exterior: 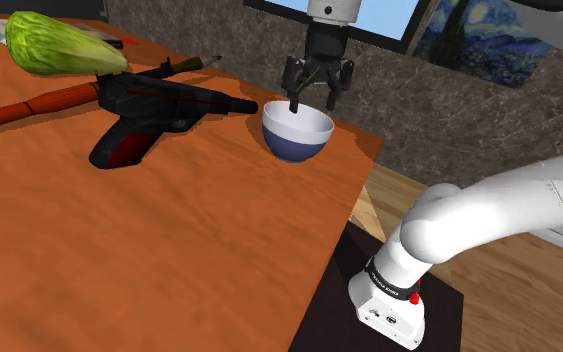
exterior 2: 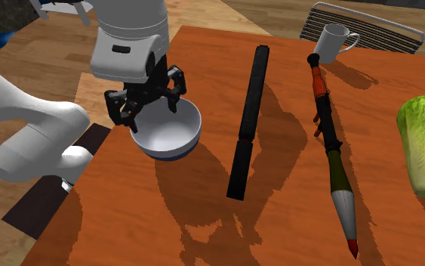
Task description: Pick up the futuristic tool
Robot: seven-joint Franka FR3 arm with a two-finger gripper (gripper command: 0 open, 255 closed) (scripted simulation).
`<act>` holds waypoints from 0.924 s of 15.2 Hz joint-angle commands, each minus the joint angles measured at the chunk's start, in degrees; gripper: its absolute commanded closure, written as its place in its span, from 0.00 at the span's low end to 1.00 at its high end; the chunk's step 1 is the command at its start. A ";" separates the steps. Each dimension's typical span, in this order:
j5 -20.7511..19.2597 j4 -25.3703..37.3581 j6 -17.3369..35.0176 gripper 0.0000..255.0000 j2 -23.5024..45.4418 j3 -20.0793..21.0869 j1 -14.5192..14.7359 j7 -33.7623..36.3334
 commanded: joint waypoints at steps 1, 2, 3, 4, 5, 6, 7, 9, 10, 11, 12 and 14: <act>1.44 3.32 0.30 0.00 3.54 3.09 -1.35 7.79; 1.96 5.01 0.41 0.00 5.28 4.57 -1.99 11.43; 2.35 6.80 0.54 0.00 7.13 6.02 -2.62 15.10; 2.62 8.69 0.67 0.00 9.07 7.47 -3.27 18.78; 2.73 10.67 0.79 0.00 11.11 8.86 -3.88 22.49; 2.70 12.75 0.90 0.00 13.26 10.25 -4.47 26.21; 2.51 14.93 0.99 0.00 15.51 11.59 -5.01 29.97; 1.63 19.58 1.08 0.00 20.34 14.17 -5.89 37.57; 0.93 22.08 1.04 0.00 22.92 15.36 -6.19 41.41; 0.06 24.68 0.94 0.00 25.60 16.53 -6.43 45.26; -0.98 27.41 0.77 0.00 28.39 17.59 -6.49 49.12; -3.54 33.29 0.10 0.00 34.25 19.28 -6.02 56.79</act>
